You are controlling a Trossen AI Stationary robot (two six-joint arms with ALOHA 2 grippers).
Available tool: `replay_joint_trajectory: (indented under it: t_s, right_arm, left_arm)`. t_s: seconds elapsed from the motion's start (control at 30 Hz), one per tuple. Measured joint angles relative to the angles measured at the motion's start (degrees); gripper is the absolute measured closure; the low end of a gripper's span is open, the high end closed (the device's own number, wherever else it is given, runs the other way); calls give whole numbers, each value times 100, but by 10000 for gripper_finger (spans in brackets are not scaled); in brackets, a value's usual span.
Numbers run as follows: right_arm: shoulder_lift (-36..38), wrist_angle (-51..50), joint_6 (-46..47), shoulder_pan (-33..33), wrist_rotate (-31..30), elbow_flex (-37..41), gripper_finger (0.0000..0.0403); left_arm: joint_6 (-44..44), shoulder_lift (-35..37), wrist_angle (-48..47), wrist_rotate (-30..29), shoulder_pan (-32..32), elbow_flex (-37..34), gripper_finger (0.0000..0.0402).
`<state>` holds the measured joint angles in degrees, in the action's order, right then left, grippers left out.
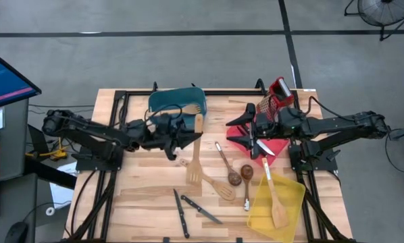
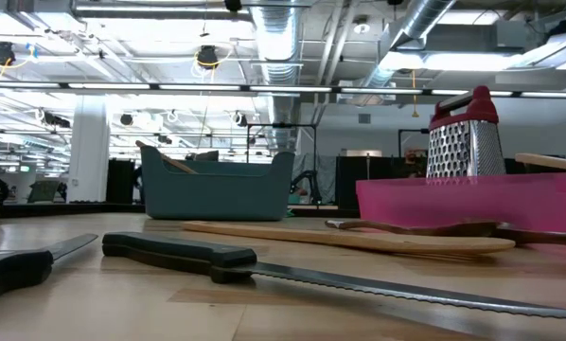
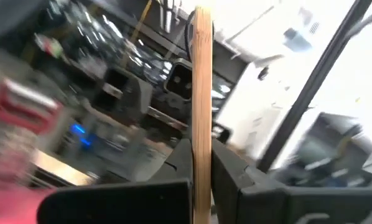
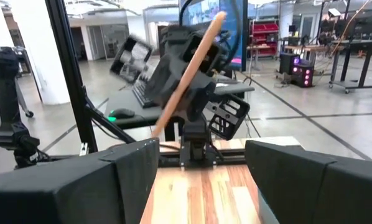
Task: Pick & Place Kitchen Items
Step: Put the wooden slotted spatula into the yellow bin
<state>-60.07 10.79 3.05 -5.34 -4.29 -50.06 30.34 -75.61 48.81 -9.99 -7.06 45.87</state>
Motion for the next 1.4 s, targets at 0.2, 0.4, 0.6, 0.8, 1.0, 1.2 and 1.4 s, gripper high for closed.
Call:
replay_joint_trajectory:
  t_s: [0.2,0.4,0.6,0.8,1.0,1.2,1.4]
  right_arm:
    - [-2,-169,-36,-33,0,0,154]
    - [-2,-223,-46,-28,2,0,154]
    - [-23,50,9,-25,-54,0,154]
    - [-375,845,1075,127,-732,-10,154]
    - [-956,1501,1635,333,-753,10,154]
    - [-1333,2127,1591,404,-601,-2,154]
    - [-1343,2451,1370,396,-315,-7,149]
  left_arm:
    - [1843,0,-34,661,287,0,394]
    - [3782,0,-43,1161,543,0,394]
    - [4540,0,-40,1337,635,0,394]
    - [4149,0,-41,1290,685,0,394]
    - [3756,0,-39,1219,720,2,394]
    - [3404,0,-45,1305,855,2,394]
    - [2943,0,-326,1323,1003,2,394]
